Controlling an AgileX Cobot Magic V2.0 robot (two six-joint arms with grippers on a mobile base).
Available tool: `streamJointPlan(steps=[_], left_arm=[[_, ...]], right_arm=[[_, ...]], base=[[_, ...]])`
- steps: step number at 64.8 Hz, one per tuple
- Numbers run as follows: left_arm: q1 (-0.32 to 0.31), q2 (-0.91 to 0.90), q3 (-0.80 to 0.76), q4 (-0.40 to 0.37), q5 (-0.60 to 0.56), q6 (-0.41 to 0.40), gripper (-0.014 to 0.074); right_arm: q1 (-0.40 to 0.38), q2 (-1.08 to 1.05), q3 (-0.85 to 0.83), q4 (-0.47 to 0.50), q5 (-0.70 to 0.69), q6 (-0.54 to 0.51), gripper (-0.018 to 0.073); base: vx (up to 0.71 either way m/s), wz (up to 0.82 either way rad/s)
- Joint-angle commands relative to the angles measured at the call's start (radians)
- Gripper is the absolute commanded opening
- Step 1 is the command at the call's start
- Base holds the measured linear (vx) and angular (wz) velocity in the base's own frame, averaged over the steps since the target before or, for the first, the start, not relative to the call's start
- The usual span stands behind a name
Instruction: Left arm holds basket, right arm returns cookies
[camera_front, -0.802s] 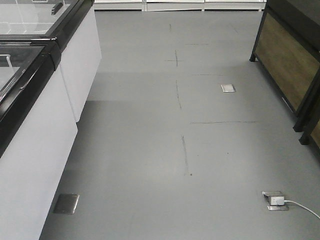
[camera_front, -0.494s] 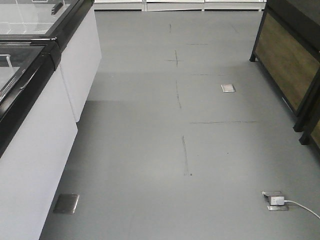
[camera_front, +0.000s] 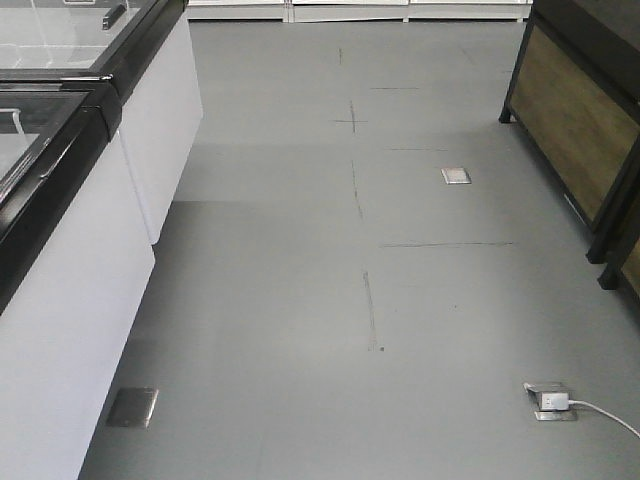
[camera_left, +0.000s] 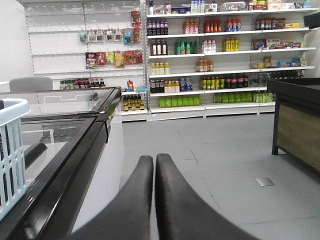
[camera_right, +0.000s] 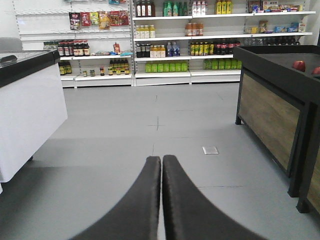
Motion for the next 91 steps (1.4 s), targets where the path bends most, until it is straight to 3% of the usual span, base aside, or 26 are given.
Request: streamJointPlan(steps=[1,18,31,39,68,79,91], left_arm=[[-0.001,-0.008,-0.065,-0.001,-0.065,-0.008,-0.0006],[-0.001,0.142,-0.252,-0.001,0.041,-0.008,-0.0006],[-0.001,0.306,-0.403,-0.001,0.244,-0.009,-0.0006],[-0.001,0.388,-0.437,-0.001,0.363,-0.060,-0.0006],[-0.001,0.413,-0.435,-0.001,0.362,-0.086,0.0006],[-0.011,0.413,-0.435,-0.001,0.367,-0.085,0.0062],[-0.020,0.413,-0.435,-0.001,0.404,-0.086,0.0183]], right_arm=[[-0.001,-0.010,-0.001,-0.003,-0.077,0.003,-0.0008],[-0.001,-0.010,-0.001,-0.003,-0.077,0.003,-0.0008],[-0.001,-0.010,-0.001,-0.003,-0.077,0.003,-0.0008],[-0.001,-0.010,-0.001,-0.003,-0.077,0.003,-0.0008],[-0.001,-0.010,-0.001,-0.003,-0.077,0.003,-0.0008],[-0.001,-0.010,-0.001,-0.003,-0.077,0.003,-0.0008],[-0.001,-0.010,-0.001,-0.003,-0.077,0.003,-0.0008]], base=[[0.00,0.00],[0.00,0.00],[0.00,0.00],[0.00,0.00],[0.00,0.00],[0.00,0.00],[0.00,0.00]])
